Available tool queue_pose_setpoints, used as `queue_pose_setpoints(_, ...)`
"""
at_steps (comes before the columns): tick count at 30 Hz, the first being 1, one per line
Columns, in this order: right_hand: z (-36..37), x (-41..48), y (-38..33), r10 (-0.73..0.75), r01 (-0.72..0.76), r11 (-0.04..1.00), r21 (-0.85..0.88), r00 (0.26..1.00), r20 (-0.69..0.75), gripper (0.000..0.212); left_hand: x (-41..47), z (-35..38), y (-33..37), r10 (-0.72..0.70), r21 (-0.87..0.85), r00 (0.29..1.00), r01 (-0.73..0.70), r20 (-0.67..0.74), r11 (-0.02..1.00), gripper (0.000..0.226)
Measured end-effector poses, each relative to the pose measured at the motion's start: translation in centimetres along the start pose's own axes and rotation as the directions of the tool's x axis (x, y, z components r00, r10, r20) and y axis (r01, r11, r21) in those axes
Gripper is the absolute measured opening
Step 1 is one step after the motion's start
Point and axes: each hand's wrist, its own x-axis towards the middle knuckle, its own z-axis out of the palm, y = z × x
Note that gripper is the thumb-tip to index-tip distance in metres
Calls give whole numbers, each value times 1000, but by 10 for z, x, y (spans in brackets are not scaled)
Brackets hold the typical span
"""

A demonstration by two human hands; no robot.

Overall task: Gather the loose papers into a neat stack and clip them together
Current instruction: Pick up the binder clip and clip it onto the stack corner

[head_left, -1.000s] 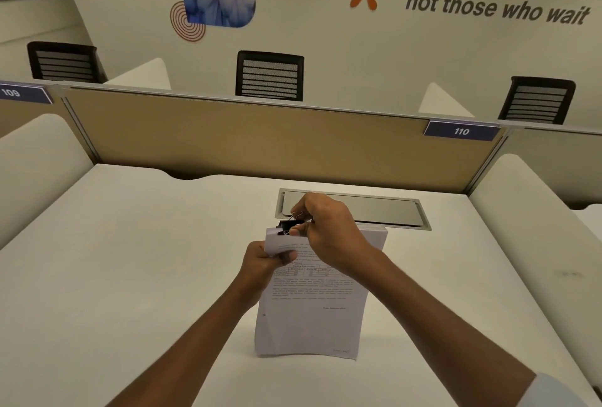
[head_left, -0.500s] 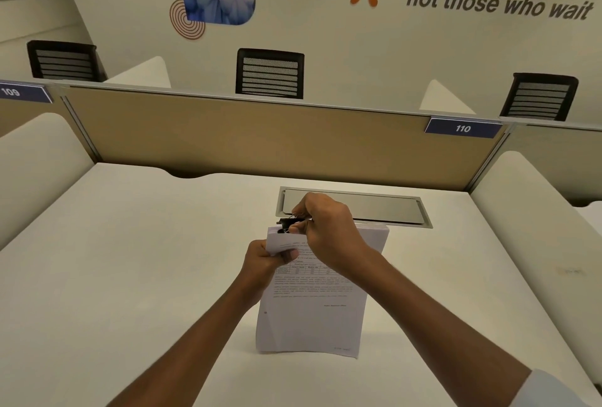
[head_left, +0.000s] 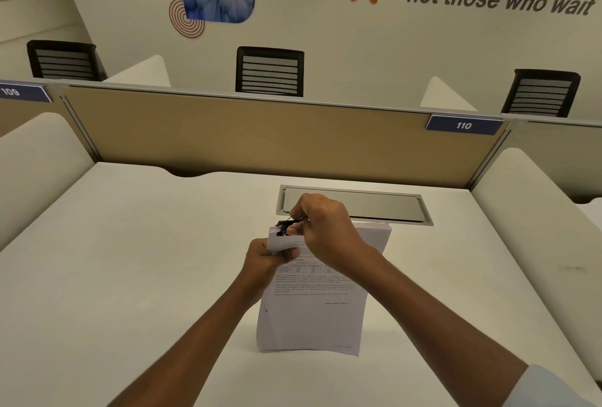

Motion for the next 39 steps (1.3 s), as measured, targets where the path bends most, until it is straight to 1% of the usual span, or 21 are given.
queue_pose_setpoints(1, 1, 1, 0, 2, -2, 1000, 5, 1000, 6, 15, 0, 1, 0, 3, 5, 1000, -3, 5, 1000, 6)
queue_pose_setpoints(4, 3, 1, 1, 13, -13, 1000, -1, 1000, 15, 15, 0, 1, 0, 1, 35, 1000, -1, 5, 999, 20)
queue_pose_setpoints(9, 4, 1, 2, 15, -14, 1000, -6, 999, 36, 17, 1, 0, -3, 22, 33, 1000, -21, -5, 999, 9)
queue_pose_setpoints(14, 0, 3, 0, 23, -22, 1000, -4, 997, 72, 18, -1, 2, 1, 9, 51, 1000, -9, 6, 999, 20)
queue_pose_setpoints(17, -2, 4, -1, 56, -58, 998, 15, 989, 135, 25, 0, 0, -1, 27, 38, 1000, -27, 2, 999, 5)
queue_pose_setpoints(20, -5, 6, -2, 114, -126, 991, 40, 967, 226, 32, 0, 0, 0, 18, 35, 1000, -18, 8, 999, 7)
queue_pose_setpoints(22, -8, 7, -3, 128, -148, 987, 56, 956, 262, 35, -1, 2, 1, 10, 41, 1000, -10, 8, 999, 18)
queue_pose_setpoints(23, -8, 7, -2, 126, -149, 987, 65, 955, 270, 38, -1, 1, 1, 7, 41, 1000, -7, 3, 999, 19)
queue_pose_setpoints(25, -8, 6, 1, 106, -126, 990, 57, 956, 274, 51, -1, 0, 1, 12, 40, 1000, -12, -11, 999, 16)
queue_pose_setpoints(27, -6, 2, 7, 52, -52, 999, -6, 970, 239, 76, -2, -1, 2, 14, 11, 1000, -14, -11, 1000, 13)
queue_pose_setpoints(28, -5, -2, 11, 24, -13, 998, -63, 982, 188, 90, -3, -2, 3, 15, -8, 1000, -15, -5, 1000, 13)
queue_pose_setpoints(29, -3, -7, 16, 18, -5, 993, -119, 994, 107, 102, -3, -2, 2, 17, -23, 1000, -17, 2, 1000, 15)
queue_pose_setpoints(30, -1, -14, 23, 50, -50, 987, -153, 999, -6, 112, -4, -3, 3, 17, -42, 1000, -17, 7, 999, 16)
queue_pose_setpoints(31, 2, -22, 31, 94, -116, 984, -139, 984, -153, 117, -5, -4, 3, 18, -59, 1000, -18, 8, 998, 16)
queue_pose_setpoints(33, 13, -43, 52, 160, -180, 984, -2, 880, -446, 116, -6, -5, 3, 5, -84, 1000, -5, 4, 996, 22)
queue_pose_setpoints(34, 20, -55, 64, 225, -212, 973, 85, 825, -518, 114, -7, -6, 3, 0, -88, 1000, 0, 7, 996, 26)
queue_pose_setpoints(35, 26, -66, 73, 326, -261, 945, 197, 791, -517, 111, -7, -7, 2, 7, -84, 1000, -5, 14, 996, 27)
queue_pose_setpoints(36, 31, -76, 80, 459, -330, 882, 337, 766, -450, 109, -8, -8, 2, 14, -87, 1000, -12, 21, 996, 27)
queue_pose_setpoints(37, 36, -85, 85, 578, -397, 785, 476, 747, -329, 108, -8, -9, 2, 21, -90, 999, -18, 26, 996, 26)
queue_pose_setpoints(38, 42, -93, 90, 653, -445, 674, 589, 733, -194, 105, -9, -9, 1, 22, -97, 999, -19, 32, 995, 24)
queue_pose_setpoints(39, 47, -100, 96, 688, -465, 567, 680, 722, -79, 98, -8, -10, 1, 25, -96, 999, -21, 39, 995, 21)
